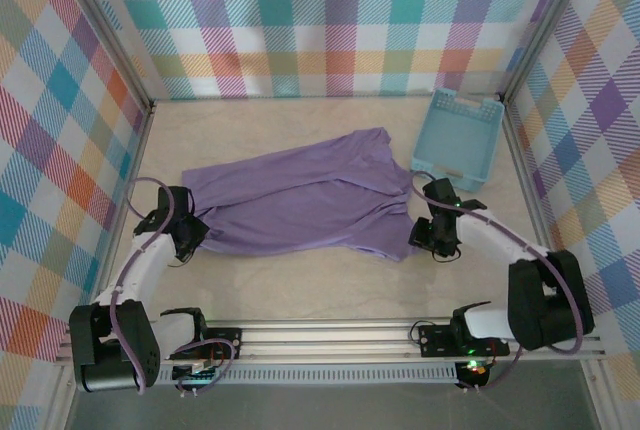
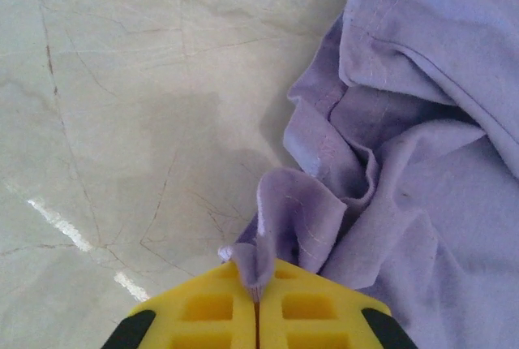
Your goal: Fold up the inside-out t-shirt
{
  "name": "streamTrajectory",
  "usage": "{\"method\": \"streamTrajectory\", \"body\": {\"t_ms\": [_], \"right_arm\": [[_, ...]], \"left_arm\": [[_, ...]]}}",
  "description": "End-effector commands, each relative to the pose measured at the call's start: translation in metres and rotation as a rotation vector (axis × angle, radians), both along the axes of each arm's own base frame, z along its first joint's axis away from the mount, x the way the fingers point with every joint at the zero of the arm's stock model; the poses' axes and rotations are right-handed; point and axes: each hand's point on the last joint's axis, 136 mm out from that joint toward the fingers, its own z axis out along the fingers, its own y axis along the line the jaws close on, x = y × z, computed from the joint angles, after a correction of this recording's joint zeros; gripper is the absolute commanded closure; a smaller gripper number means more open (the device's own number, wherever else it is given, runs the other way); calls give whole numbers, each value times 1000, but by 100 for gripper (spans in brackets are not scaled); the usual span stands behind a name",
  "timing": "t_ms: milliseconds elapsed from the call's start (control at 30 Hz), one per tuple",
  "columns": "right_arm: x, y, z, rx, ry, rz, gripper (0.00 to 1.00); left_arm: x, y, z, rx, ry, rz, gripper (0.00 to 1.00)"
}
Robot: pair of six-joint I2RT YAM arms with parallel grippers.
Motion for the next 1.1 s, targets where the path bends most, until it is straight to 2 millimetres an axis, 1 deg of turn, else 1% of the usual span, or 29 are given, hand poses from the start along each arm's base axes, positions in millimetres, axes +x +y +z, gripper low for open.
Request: {"method": "streamTrajectory", "body": {"t_ms": [0,100,167,333,433,567,667,767,867,967,1067], "right_arm": [[12,0,0,-4,-4,-14,53],[15,1,-5,-6,15,-9,55],[16,0,-6,-13,19,-7,59],[23,-8,-4,-63,5,-10,66],[28,-7,-3,-64,-4,-8,75],[33,-7,-1,-66,-10,-4,89],[35,-7,5,-69,-23,0,97],[32,-13,20,-90,-53,-2,100],[24,-25,43,-133,-101,-25,100],[14,-33,70,-143,-172,-62,100],[6,-39,97,-144,-239,-84,100]], "left_arm": [[-7,-1,-1,10,27,-1,96],[-6,-2,0,12,26,-7,99],[-7,-3,0,10,26,-9,100],[-12,-4,1,14,21,-3,100],[-14,-2,5,24,16,2,100],[-14,-1,9,33,9,1,100],[-15,-1,11,34,7,1,100],[-18,-3,16,25,1,0,100],[-25,-12,27,6,-75,1,100],[-42,-16,35,-7,-132,35,100],[-62,-17,32,-36,-139,86,100]]}}
